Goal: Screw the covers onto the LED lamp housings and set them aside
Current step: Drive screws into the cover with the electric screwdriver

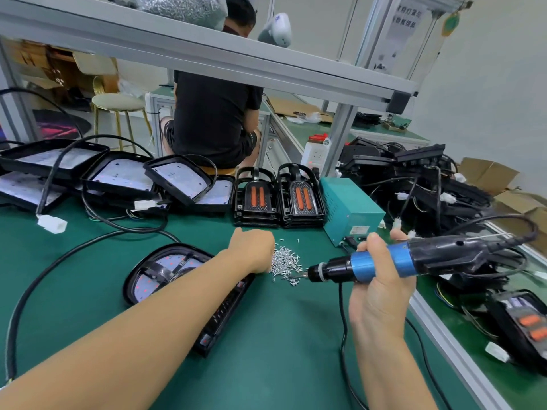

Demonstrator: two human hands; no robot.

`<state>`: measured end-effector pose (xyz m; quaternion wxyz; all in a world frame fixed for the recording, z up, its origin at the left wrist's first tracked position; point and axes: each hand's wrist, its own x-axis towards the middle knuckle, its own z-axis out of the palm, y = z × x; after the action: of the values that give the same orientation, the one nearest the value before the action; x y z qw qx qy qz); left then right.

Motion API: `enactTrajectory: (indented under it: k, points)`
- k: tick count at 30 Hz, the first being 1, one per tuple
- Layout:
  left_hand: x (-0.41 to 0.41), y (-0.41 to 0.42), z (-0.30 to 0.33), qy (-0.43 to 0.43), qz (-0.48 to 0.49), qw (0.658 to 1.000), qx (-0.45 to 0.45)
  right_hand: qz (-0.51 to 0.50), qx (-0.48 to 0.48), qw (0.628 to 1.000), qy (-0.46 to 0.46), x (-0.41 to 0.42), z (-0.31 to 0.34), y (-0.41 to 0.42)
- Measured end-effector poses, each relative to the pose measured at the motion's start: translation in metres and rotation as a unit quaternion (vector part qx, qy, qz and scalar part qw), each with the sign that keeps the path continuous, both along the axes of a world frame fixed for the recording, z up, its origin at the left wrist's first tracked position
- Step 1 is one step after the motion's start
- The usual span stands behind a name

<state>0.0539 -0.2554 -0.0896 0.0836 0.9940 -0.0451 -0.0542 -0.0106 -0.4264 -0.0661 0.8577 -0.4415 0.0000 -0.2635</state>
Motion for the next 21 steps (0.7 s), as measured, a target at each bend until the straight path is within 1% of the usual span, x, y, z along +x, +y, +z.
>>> enactTrajectory:
  k: [4, 7, 11, 12, 13, 14, 15, 17, 19, 21]
  points:
    - [0.002, -0.001, -0.002, 0.036, -0.002, 0.999, 0.024, 0.002, 0.003, 1.000, 0.006, 0.003, 0.000, -0.003]
    - [0.004, -0.001, -0.001, 0.047, 0.000, 0.998, 0.031, 0.003, 0.011, 1.000, 0.012, 0.004, -0.002, 0.000]
    - [0.003, 0.000, 0.002, 0.068, -0.022, 0.997, 0.034, 0.014, 0.018, 1.000, 0.015, 0.003, -0.004, 0.001]
    - [0.001, 0.002, 0.004, 0.071, -0.028, 0.997, 0.010, 0.018, 0.024, 0.999, 0.017, 0.002, -0.003, 0.001]
    - [-0.001, 0.004, 0.006, 0.076, -0.033, 0.996, -0.038, 0.023, 0.034, 0.999, 0.019, 0.002, -0.002, 0.000]
    - [-0.004, 0.007, 0.008, 0.083, -0.034, 0.990, -0.107, 0.031, 0.048, 0.998, 0.019, 0.002, 0.000, -0.001]
    - [-0.008, 0.010, 0.011, 0.088, -0.032, 0.977, -0.190, 0.042, 0.065, 0.997, 0.018, 0.002, 0.002, -0.003]
    - [-0.020, 0.018, 0.018, 0.064, -0.031, 0.938, -0.340, 0.068, 0.117, 0.991, 0.013, 0.001, 0.007, -0.007]
    - [-0.034, 0.027, 0.022, 0.019, -0.051, 0.911, -0.409, 0.091, 0.163, 0.982, 0.006, 0.000, 0.013, -0.011]
    - [-0.048, 0.034, 0.025, -0.015, -0.064, 0.896, -0.440, 0.104, 0.180, 0.978, -0.002, -0.002, 0.021, -0.011]
